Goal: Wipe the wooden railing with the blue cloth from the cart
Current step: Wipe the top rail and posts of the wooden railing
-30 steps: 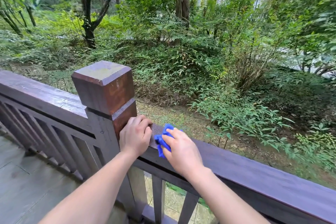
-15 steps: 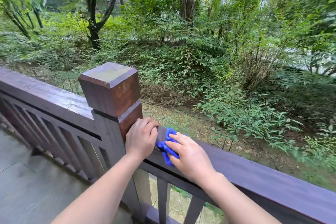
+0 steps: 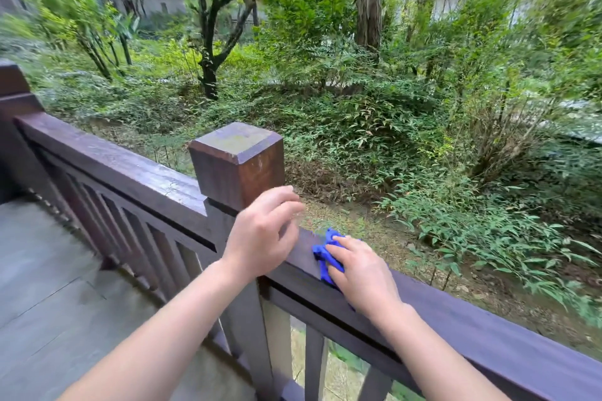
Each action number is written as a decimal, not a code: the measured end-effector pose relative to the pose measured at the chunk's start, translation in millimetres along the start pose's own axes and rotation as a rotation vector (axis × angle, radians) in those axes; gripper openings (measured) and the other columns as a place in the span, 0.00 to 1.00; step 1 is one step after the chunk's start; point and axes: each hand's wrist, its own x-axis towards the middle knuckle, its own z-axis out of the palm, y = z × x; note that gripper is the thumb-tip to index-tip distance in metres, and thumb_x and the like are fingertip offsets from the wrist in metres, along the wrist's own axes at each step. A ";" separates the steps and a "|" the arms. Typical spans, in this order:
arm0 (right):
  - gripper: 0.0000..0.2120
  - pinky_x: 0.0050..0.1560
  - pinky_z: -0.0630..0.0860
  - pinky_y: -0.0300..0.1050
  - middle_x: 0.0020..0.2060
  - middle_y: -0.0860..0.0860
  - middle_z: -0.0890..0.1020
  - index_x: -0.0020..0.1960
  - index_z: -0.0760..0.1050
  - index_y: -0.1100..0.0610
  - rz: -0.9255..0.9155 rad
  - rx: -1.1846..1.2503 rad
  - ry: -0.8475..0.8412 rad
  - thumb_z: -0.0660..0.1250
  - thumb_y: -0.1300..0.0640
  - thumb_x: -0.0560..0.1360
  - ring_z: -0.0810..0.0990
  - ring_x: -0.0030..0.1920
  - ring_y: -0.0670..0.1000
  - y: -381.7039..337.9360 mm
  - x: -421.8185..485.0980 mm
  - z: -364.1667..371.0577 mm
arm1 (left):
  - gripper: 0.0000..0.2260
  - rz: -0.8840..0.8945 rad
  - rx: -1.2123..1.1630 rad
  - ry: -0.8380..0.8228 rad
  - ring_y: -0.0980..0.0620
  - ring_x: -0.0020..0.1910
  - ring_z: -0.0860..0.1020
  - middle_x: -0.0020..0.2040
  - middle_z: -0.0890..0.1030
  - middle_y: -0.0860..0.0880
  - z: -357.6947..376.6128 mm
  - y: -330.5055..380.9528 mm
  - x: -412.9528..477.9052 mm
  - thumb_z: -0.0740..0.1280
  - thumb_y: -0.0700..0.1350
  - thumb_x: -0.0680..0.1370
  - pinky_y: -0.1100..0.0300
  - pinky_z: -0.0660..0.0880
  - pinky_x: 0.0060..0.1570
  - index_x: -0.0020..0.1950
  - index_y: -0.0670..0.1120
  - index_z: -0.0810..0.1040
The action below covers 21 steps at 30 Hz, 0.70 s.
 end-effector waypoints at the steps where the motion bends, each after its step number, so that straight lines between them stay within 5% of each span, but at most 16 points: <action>1: 0.11 0.58 0.71 0.47 0.56 0.52 0.80 0.52 0.79 0.53 0.050 -0.011 0.023 0.64 0.50 0.75 0.75 0.57 0.56 -6.3 7.5 1.2 | 0.10 0.095 0.090 0.070 0.45 0.62 0.78 0.54 0.82 0.45 -7.5 -0.8 9.8 0.64 0.37 0.75 0.47 0.72 0.67 0.52 0.41 0.83; 8: 0.09 0.55 0.75 0.42 0.52 0.48 0.81 0.48 0.79 0.51 -0.201 -0.001 0.051 0.64 0.49 0.71 0.78 0.56 0.53 -26.3 -3.4 11.0 | 0.11 0.132 0.674 0.079 0.39 0.63 0.77 0.60 0.80 0.42 -19.8 -41.3 52.0 0.64 0.42 0.75 0.44 0.67 0.71 0.54 0.44 0.82; 14: 0.09 0.52 0.70 0.48 0.49 0.52 0.80 0.47 0.78 0.54 0.103 -0.050 0.059 0.63 0.51 0.74 0.75 0.52 0.56 -30.9 30.6 15.9 | 0.10 0.173 0.716 0.217 0.41 0.58 0.79 0.56 0.82 0.45 -5.3 -51.8 54.7 0.62 0.43 0.75 0.47 0.72 0.61 0.49 0.46 0.82; 19: 0.11 0.58 0.73 0.45 0.53 0.49 0.80 0.50 0.78 0.51 -0.246 0.057 0.043 0.60 0.47 0.75 0.75 0.57 0.52 -44.8 6.2 24.6 | 0.09 0.204 0.719 0.276 0.42 0.59 0.78 0.56 0.83 0.45 -1.8 -56.3 52.7 0.62 0.43 0.74 0.47 0.72 0.62 0.48 0.46 0.82; 21: 0.11 0.57 0.73 0.42 0.54 0.47 0.80 0.51 0.78 0.48 -0.224 0.056 0.056 0.60 0.46 0.75 0.75 0.57 0.50 -27.0 0.3 16.1 | 0.09 0.235 0.738 0.283 0.42 0.59 0.77 0.56 0.83 0.45 -2.0 -58.5 51.3 0.62 0.43 0.74 0.47 0.71 0.62 0.47 0.46 0.82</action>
